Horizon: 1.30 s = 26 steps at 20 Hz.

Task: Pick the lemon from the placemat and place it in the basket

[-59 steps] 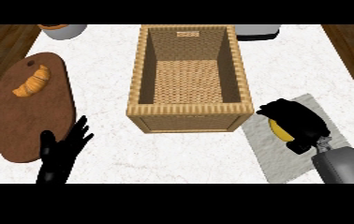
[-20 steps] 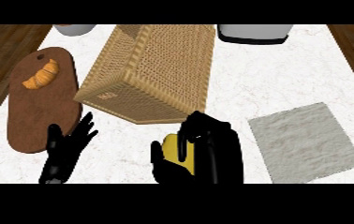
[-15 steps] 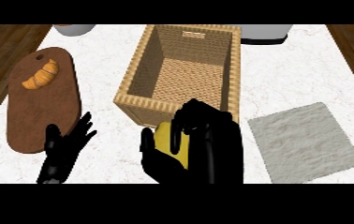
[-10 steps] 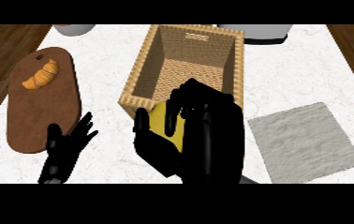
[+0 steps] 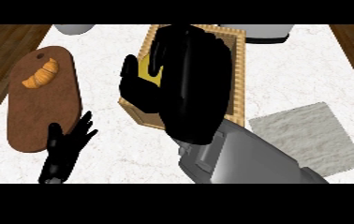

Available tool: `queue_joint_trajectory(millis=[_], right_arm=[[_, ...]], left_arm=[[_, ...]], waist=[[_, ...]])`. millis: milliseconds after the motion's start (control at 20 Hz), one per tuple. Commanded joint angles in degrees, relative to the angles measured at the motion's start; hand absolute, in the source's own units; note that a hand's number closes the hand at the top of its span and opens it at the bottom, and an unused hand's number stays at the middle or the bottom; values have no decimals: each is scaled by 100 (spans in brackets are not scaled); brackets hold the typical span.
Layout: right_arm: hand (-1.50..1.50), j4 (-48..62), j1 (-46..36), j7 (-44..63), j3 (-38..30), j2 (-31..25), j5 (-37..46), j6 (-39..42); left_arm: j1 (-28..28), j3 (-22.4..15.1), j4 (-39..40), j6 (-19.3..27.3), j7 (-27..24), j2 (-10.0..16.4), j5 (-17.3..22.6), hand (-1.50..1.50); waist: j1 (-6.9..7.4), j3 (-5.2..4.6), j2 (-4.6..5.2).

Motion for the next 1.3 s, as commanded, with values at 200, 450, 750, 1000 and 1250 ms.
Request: queue_joint_trajectory(millis=[200,450,750,1000,1250], right_arm=[[150,1374,-886,901,-526,65,-644,-438],[150,1838,-546,434,-734,65,-894,-1324],[150,2102,2,-292,-804,66,-1354,-2313],[150,2647,18,-832,-887,66,-1667,-2724],[150,2578,335,76,-583,67,-512,-1650]], left_arm=[[287,-70,282,-163,-165,-45,-2,0],[220,70,193,-128,-118,14,44,0],[364,69,128,-127,-112,-46,67,0],[-45,293,382,-273,69,134,180,0],[201,143,166,3,81,-113,-7,0]], waist=[[-25,-24,64],[-33,-18,84],[-67,-13,74],[-149,-14,80],[-331,-15,0]])
